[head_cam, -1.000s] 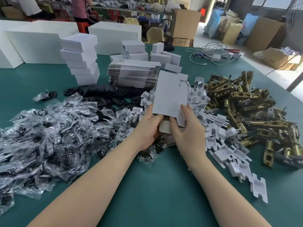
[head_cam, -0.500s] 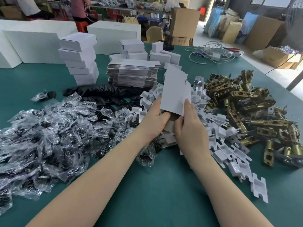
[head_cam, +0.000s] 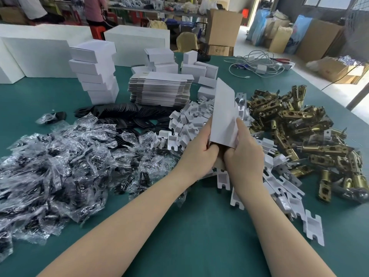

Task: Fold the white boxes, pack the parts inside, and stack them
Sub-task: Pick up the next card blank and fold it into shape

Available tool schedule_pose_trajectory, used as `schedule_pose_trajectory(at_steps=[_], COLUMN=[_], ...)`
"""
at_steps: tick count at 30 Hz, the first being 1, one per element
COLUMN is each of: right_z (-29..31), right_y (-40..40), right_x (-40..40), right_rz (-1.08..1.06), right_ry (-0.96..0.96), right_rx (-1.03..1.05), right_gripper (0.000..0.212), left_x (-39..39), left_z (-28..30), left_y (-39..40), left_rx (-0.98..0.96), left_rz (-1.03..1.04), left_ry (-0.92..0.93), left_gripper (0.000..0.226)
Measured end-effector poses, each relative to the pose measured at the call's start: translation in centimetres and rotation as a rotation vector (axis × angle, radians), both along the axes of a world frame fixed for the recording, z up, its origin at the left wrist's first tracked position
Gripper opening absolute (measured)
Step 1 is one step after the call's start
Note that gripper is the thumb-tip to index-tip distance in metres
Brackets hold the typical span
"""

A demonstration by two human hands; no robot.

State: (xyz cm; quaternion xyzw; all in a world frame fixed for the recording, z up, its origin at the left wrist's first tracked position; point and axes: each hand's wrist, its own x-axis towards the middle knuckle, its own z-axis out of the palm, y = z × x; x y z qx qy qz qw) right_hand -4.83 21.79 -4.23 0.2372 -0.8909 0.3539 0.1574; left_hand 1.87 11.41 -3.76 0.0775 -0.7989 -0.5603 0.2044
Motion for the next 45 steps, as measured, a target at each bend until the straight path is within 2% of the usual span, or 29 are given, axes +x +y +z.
schedule_pose_trajectory(at_steps=[3, 5, 9, 18, 22, 25, 27, 30, 32, 33, 35, 36, 39, 41, 43, 45], right_z=[-0.2, -0.2, -0.3, -0.5, -0.4, -0.8, -0.9, -1.2, -1.3, -1.3, -1.2, -1.2, -1.0, -0.6, -0.2, 0.6], right_y=[-0.6, -1.2, -1.7, -1.6, -1.4, -0.9, -0.7, -0.9, -1.0, -1.0, -0.8, -0.7, -0.8, -0.7, -0.8, -1.4], right_x=[0.3, 0.6, 1.1, 1.6, 1.9, 1.2, 1.1, 1.6, 1.8, 1.7, 1.5, 1.4, 1.4, 1.3, 1.1, 0.9], right_rz=[0.009, 0.019, 0.038, 0.098, 0.137, 0.103, 0.087, 0.120, 0.149, 0.163, 0.197, 0.218, 0.347, 0.514, 0.634, 0.619], right_ry=[0.021, 0.041, 0.035, -0.138, -0.217, -0.221, -0.187, -0.142, -0.138, -0.145, -0.163, -0.182, -0.320, -0.473, -0.651, -0.766], right_rx=[-0.048, -0.114, -0.227, -0.567, -0.653, -0.667, -0.627, -0.556, -0.549, -0.550, -0.530, -0.514, -0.503, -0.586, -0.666, -0.702], right_gripper=[0.061, 0.060, 0.065, 0.064, 0.065, 0.069, 0.074, 0.080, 0.080, 0.080, 0.080, 0.079, 0.078, 0.071, 0.062, 0.057], left_x=[0.0, 0.2, 0.6, 0.2, 0.1, -0.1, -0.1, -0.1, 0.2, 0.3, 0.3, 0.4, 0.2, -0.1, -0.2, -0.2], left_z=[0.1, -0.2, -0.5, -1.2, -0.8, 0.5, 1.3, 2.3, 2.5, 2.5, 2.3, 2.0, 1.2, 0.6, 0.1, -0.3], left_y=[0.5, 0.7, 0.5, -0.2, -0.7, -1.4, -1.8, -2.3, -2.6, -2.9, -3.5, -3.8, -4.9, -5.6, -6.4, -7.0], left_rx=[0.042, 0.053, -0.033, -0.139, -0.234, -0.270, -0.186, 0.046, 0.113, 0.108, 0.093, 0.116, 0.300, 0.494, 0.642, 0.697], left_rz=[0.066, 0.133, 0.192, 0.239, 0.164, -0.045, -0.133, -0.122, -0.084, -0.076, -0.047, -0.050, -0.038, 0.000, 0.031, 0.065], left_ry=[0.052, 0.089, 0.138, 0.040, -0.035, -0.062, -0.067, -0.077, -0.090, -0.100, -0.097, -0.094, -0.061, -0.060, -0.032, -0.012], left_gripper=[0.064, 0.069, 0.080, 0.072, 0.077, 0.090, 0.085, 0.073, 0.052, 0.053, 0.074, 0.075, 0.057, 0.039, 0.033, 0.031])
